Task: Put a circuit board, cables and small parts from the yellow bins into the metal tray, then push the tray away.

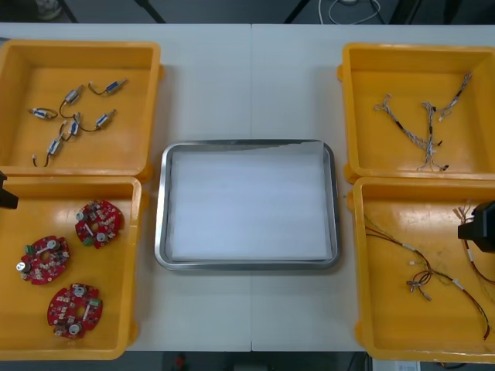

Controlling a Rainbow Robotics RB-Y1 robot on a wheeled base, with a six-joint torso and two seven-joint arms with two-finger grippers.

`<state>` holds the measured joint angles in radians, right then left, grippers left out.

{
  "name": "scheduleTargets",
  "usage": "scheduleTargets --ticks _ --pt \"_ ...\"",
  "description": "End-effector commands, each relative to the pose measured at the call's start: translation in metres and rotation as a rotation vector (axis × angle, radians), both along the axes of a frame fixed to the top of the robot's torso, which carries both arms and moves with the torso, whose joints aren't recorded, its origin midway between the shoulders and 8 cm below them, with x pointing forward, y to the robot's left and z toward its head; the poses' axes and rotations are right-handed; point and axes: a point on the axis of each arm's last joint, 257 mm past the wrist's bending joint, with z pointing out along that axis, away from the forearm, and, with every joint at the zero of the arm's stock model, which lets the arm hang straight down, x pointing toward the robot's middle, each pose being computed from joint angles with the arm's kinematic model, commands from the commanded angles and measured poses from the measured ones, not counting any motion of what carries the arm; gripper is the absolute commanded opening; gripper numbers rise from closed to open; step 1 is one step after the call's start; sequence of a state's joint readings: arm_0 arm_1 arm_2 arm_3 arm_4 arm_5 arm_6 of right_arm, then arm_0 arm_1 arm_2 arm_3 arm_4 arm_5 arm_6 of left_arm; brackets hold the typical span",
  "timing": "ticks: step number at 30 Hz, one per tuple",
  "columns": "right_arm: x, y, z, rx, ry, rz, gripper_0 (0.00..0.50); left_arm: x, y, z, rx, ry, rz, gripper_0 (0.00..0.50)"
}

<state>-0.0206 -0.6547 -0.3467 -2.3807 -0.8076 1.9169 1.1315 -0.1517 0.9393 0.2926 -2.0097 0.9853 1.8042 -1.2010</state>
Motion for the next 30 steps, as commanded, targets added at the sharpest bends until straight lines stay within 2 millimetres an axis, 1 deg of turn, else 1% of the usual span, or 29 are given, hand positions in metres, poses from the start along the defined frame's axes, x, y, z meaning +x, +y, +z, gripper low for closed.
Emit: scheduleTargets --ticks 1,30 --pt "-0.0058 0.0001 0.0035 -0.047 0.002 0.04 0.5 0.0011 0.003 0.008 0.024 -0.037 -0.034 0.5" --pt "-0.0058 0.0001 0.0035 -0.047 0.002 0.04 0.5 0.0011 0.003 0.008 0.024 -0.037 -0.034 0.5"
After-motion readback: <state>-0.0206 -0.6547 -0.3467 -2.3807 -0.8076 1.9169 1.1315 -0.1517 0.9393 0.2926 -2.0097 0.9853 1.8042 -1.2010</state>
